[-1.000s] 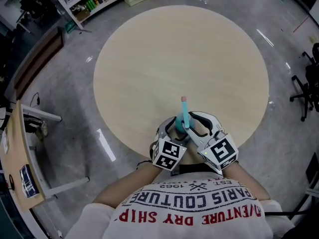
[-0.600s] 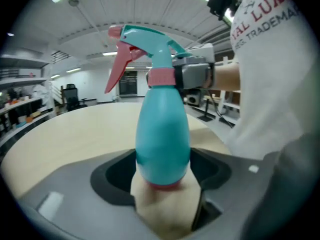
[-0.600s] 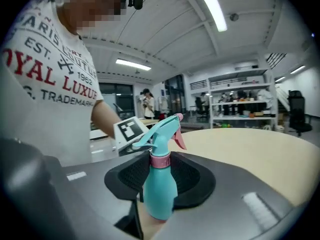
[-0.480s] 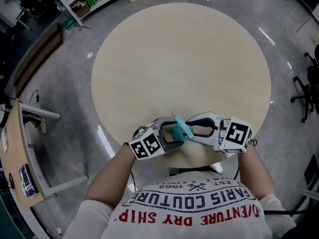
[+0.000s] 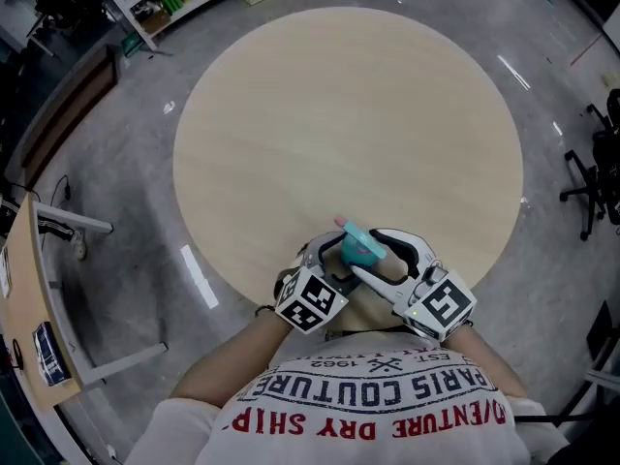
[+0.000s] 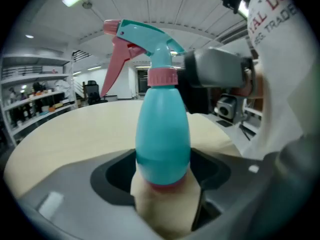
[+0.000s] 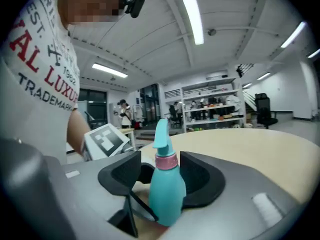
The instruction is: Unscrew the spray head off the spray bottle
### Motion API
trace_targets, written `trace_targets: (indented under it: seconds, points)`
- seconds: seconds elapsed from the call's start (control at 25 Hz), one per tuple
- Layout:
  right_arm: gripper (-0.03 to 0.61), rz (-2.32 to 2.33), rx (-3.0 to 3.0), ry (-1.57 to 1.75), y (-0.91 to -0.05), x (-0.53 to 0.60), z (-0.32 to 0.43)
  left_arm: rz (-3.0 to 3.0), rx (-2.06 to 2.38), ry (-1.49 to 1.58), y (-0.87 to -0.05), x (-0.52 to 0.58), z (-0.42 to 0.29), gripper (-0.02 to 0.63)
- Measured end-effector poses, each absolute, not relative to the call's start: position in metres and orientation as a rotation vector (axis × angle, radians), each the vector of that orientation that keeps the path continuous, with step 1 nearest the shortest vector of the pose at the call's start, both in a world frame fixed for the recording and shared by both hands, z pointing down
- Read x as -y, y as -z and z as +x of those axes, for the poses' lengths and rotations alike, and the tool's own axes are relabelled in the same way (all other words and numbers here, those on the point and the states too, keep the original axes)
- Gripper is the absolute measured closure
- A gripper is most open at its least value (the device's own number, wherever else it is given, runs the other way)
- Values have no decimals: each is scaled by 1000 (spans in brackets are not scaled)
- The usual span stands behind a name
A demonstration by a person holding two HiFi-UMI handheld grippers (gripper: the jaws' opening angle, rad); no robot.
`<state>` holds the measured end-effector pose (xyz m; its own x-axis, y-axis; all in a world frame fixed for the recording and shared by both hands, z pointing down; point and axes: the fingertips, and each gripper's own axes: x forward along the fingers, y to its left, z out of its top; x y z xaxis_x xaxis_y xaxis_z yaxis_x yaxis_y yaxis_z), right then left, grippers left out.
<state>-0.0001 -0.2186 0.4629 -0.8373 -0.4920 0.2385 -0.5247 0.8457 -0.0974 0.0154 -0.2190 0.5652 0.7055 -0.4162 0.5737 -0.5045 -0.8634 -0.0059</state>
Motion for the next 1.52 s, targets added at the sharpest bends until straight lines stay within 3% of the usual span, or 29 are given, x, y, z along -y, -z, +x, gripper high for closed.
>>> trace_targets:
  seconds: [0.24,0.52,0.92,1.52]
  points:
    - [422,1074,2656,-163,-466,238,16,2603,1015,-837,-566,223,31,279]
    - [428,929,2731,-202,-466,235,12,2699,851,-822,-566,221,27,279]
    - [443,118,2823,-192,-466,211,6,2943,157,-925,-567,203,16,279]
    - [449,276,2959,-228,-436,219,14,2936,247,-872,-566,205,17,281]
